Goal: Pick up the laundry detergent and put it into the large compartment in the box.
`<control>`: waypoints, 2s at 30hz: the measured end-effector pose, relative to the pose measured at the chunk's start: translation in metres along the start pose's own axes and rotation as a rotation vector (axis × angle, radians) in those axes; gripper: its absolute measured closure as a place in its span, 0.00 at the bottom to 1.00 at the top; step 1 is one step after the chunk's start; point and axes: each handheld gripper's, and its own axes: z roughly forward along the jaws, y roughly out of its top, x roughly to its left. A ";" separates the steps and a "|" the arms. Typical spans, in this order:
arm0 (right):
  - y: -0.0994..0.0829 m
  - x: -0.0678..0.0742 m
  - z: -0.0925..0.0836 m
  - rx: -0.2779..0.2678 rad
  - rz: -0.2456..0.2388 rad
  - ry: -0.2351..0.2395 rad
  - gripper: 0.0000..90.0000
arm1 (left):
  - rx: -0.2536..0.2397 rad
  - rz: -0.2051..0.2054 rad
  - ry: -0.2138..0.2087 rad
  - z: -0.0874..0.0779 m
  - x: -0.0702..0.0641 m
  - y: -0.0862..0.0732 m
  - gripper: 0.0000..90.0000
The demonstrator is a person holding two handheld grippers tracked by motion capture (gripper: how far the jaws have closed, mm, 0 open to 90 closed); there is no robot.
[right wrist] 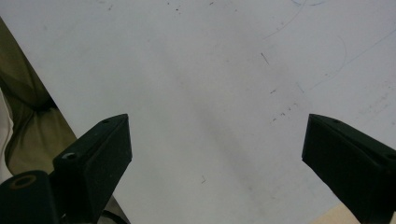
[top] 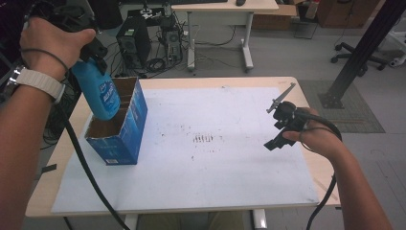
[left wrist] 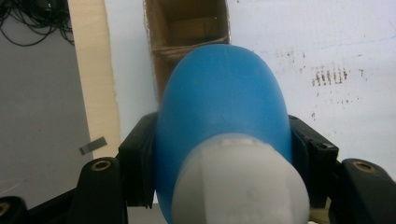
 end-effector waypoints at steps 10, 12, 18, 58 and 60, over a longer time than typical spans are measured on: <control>0.000 0.000 0.003 0.004 0.004 0.004 0.09 | 0.021 -0.001 0.011 0.025 0.002 0.000 0.41; 0.000 -0.001 0.003 0.005 0.006 0.005 0.09 | 0.024 -0.001 0.011 0.028 0.003 0.000 0.41; 0.000 -0.001 0.003 0.003 0.005 0.003 0.09 | 0.031 0.001 0.017 0.039 0.005 0.000 0.42; 0.000 0.000 0.008 0.017 0.011 0.007 0.09 | 0.048 -0.013 0.016 0.107 0.017 -0.011 0.41; 0.000 0.000 0.008 0.017 0.010 0.006 0.09 | 0.046 -0.010 0.019 0.110 0.017 -0.011 0.41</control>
